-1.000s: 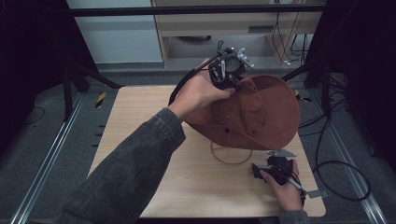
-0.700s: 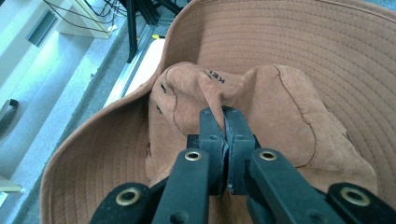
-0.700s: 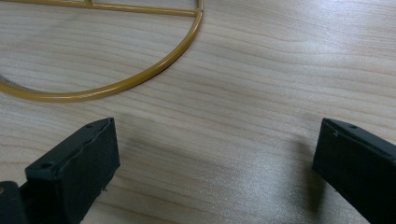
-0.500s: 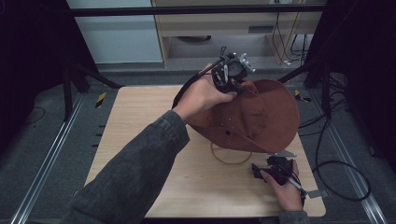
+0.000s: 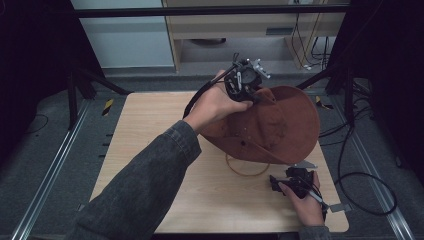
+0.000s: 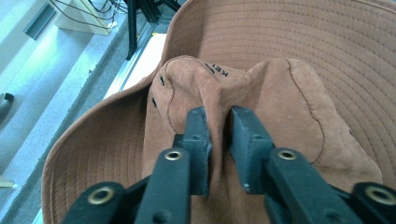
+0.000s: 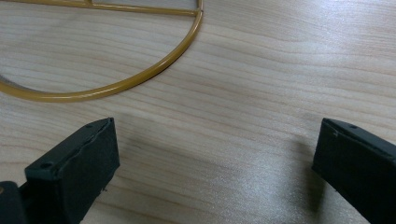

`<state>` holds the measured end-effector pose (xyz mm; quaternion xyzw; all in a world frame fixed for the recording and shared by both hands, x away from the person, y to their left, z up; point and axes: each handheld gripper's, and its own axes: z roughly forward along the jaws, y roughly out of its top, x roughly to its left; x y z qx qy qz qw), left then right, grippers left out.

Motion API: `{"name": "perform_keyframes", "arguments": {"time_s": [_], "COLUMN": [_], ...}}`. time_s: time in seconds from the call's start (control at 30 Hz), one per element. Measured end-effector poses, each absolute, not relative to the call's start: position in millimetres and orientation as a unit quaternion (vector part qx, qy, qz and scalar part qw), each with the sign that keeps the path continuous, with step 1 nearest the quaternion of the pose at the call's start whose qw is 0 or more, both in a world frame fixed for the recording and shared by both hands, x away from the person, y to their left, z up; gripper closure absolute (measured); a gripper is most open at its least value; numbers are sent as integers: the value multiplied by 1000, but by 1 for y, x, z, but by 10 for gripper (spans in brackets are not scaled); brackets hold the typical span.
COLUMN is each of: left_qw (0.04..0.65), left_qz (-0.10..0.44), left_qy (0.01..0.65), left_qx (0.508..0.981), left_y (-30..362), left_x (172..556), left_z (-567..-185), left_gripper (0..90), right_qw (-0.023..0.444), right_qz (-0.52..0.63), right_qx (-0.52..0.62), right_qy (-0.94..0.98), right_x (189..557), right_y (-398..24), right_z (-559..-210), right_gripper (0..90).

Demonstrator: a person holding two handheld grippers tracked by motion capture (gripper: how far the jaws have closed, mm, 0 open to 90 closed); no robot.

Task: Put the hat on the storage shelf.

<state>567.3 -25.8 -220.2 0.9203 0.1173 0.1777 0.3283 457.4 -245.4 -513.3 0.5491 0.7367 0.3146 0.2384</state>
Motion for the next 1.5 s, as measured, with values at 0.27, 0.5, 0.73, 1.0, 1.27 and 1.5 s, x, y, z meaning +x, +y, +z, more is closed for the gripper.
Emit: {"name": "perform_keyframes", "arguments": {"time_s": [0.27, 0.5, 0.73, 1.0, 1.27, 1.5], "left_qw": [344, 355, 365, 383, 401, 416], "left_qz": [177, 180, 173, 168, 164, 158], "left_qy": [127, 133, 140, 134, 140, 146], "left_qx": [913, 908, 904, 898, 890, 884], "left_y": [-21, -15, -8, 2, 11, 25], "left_x": [563, 554, 546, 533, 529, 525], "left_z": [-220, -216, -211, -210, -205, -202], "left_gripper": [479, 220, 110, 69, 59, 42], "right_qw": [238, 238, 238, 238, 239, 239], "right_qz": [315, 315, 315, 315, 314, 314], "right_qx": [549, 549, 549, 550, 550, 551], "right_qy": [737, 737, 736, 736, 736, 736], "right_x": [457, 457, 457, 458, 458, 457], "right_y": [-245, -245, -245, -245, -245, -245], "right_z": [-513, -513, -513, -513, -513, -513], "right_gripper": [4, 4, 4, 4, 4, 4]}}
